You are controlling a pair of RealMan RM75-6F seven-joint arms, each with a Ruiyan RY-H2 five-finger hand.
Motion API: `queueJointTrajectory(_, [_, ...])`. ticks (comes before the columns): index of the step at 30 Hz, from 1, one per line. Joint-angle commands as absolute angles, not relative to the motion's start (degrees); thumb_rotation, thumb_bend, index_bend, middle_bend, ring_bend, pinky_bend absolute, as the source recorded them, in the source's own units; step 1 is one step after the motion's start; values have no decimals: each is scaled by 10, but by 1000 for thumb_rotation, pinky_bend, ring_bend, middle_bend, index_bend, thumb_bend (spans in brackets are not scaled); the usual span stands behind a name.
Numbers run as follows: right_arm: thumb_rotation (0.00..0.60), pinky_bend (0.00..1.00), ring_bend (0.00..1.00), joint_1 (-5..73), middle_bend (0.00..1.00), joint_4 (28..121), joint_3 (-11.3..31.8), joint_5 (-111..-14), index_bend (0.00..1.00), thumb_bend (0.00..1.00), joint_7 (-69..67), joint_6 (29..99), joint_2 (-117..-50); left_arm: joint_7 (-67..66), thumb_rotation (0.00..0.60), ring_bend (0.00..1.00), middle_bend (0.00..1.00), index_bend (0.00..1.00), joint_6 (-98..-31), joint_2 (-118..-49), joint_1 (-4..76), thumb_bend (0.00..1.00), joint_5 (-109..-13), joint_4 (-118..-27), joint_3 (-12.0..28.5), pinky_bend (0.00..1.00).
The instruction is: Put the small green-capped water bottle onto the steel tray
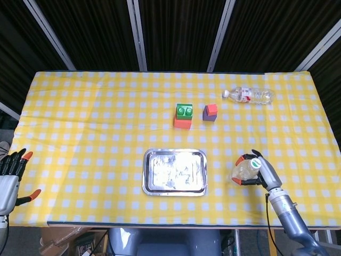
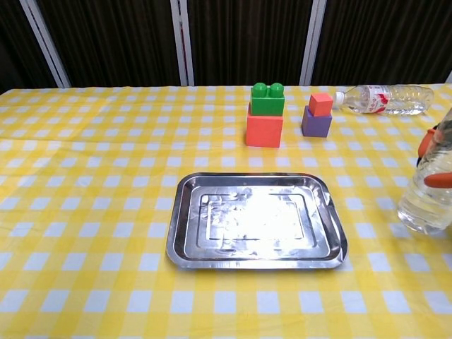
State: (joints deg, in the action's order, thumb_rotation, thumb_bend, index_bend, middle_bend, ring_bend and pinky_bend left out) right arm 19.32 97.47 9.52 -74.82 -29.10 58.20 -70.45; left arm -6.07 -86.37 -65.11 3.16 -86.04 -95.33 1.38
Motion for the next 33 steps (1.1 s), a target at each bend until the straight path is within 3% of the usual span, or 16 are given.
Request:
queueJointTrajectory(1, [600,0,288,203,596,1034,109,-761,731,288,-300,586,-682,-58,600,0,0,35,-863,-650,32,142,-861,-954,13,0])
queueJointTrajectory(9, [600,0,288,230,596,1102,122,-723,731,288,-192,592,-694,-55,600,0,0,36,-860,-649,33,141,-860,-954,12,0])
queueJointTrajectory(23, [600,0,288,274,595,1137,130,-634,731,288,-5,631,-781,-38,600,0,0,36,-858,-641,32,141,-857,-953,14,0])
queueJointTrajectory(33, [600,0,287,301,596,1197,157,-579,742,299,72,636,-749,-45,600,0,0,35,-849,-644,36,142,-857,-953,11,0])
